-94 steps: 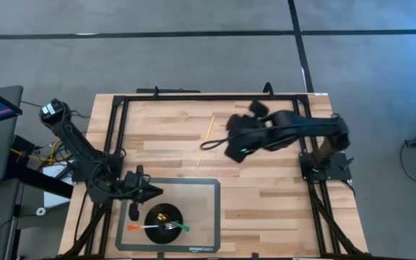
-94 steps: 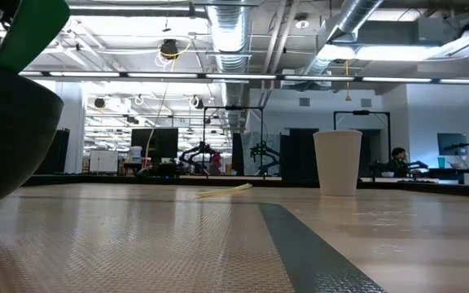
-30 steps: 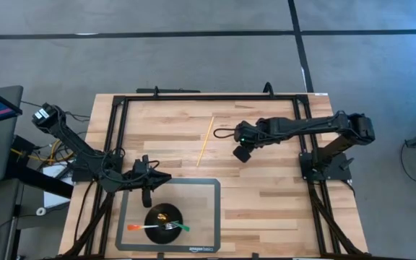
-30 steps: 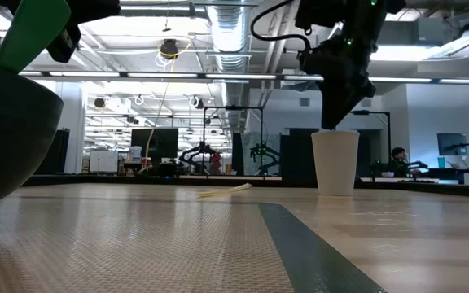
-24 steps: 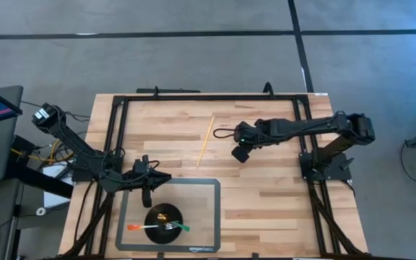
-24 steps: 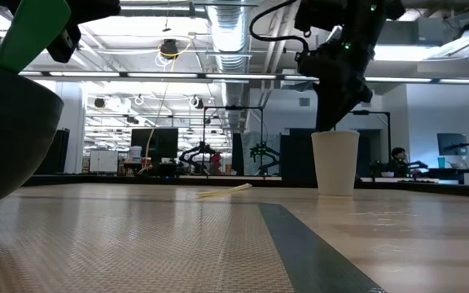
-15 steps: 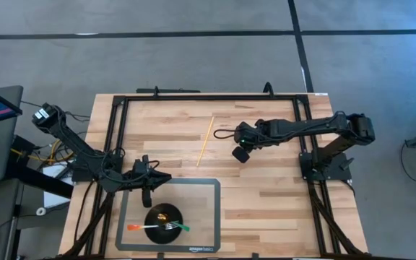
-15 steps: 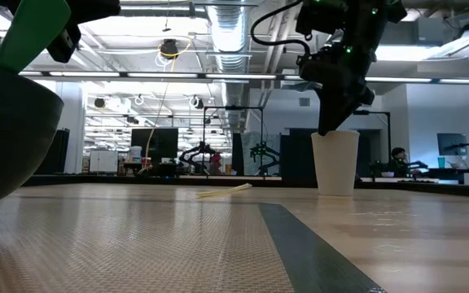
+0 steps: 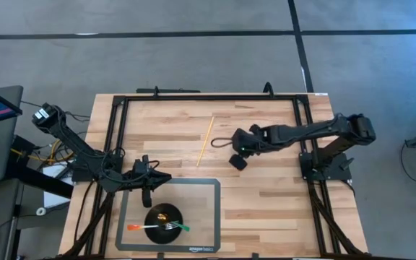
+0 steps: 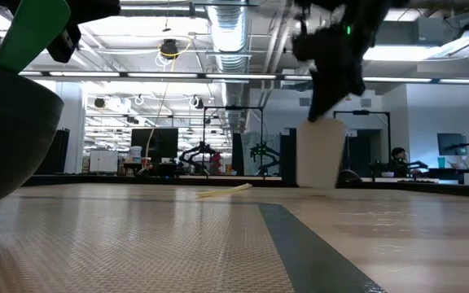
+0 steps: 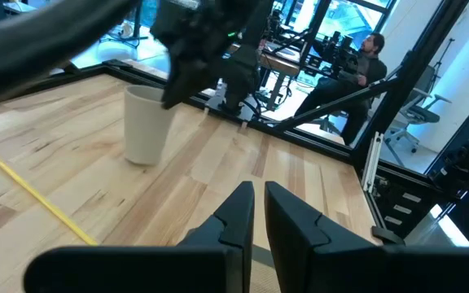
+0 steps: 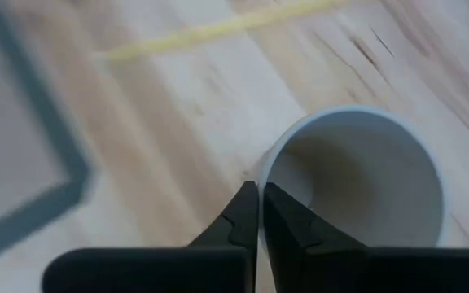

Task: Pick & Place Utensil
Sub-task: Put the white cup on the transparent mat to the top right of the black bowl, then put the yellow straw into the white cup on the transparent mat

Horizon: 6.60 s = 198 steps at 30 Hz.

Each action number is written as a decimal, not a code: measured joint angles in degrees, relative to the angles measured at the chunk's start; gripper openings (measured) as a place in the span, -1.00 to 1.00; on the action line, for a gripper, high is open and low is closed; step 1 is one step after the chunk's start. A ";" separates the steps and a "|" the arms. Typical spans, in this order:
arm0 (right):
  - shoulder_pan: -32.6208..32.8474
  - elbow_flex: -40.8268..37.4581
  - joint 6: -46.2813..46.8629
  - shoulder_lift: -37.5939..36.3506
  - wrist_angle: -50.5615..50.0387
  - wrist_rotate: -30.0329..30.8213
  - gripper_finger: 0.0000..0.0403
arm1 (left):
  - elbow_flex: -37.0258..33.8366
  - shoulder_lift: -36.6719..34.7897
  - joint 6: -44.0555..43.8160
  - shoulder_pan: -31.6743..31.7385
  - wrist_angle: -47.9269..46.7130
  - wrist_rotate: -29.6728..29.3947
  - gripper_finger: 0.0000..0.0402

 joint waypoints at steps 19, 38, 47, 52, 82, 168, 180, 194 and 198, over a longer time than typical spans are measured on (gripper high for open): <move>26.49 9.43 -11.97 0.13 24.60 4.15 -0.99 | 0.00 -4.02 0.02 -0.02 -0.02 2.51 -0.84; 24.77 30.46 -4.52 26.06 1.01 -1.01 -1.00 | 0.00 -4.28 3.49 -0.02 0.20 2.54 -0.84; 22.72 35.79 -6.25 31.67 -2.34 -3.29 -0.99 | 0.00 -4.27 3.48 -0.02 -0.11 2.56 -0.84; 22.04 35.75 -6.43 31.42 -2.50 -4.53 -0.88 | 0.00 -4.26 3.48 -0.03 -0.29 2.56 -0.84; 17.13 55.94 -7.45 31.05 -24.66 -8.54 -0.65 | 0.00 -4.26 3.45 -0.11 -0.52 2.60 -0.84; -12.10 25.18 -4.96 29.00 12.62 -18.12 -0.97 | -0.04 -4.24 2.82 -0.07 -0.50 6.49 -0.84; 7.72 25.17 -17.07 11.17 22.30 -5.53 -0.99 | -0.04 -4.24 2.82 -0.07 -0.52 6.49 -0.84; 21.74 25.24 -38.61 17.53 49.11 -11.76 -0.97 | -0.04 -4.24 0.87 -0.13 -0.50 6.51 -0.84; 20.32 25.17 -35.05 22.48 56.00 -11.99 -0.97 | -0.04 -4.24 0.86 -0.17 -0.50 8.41 -0.84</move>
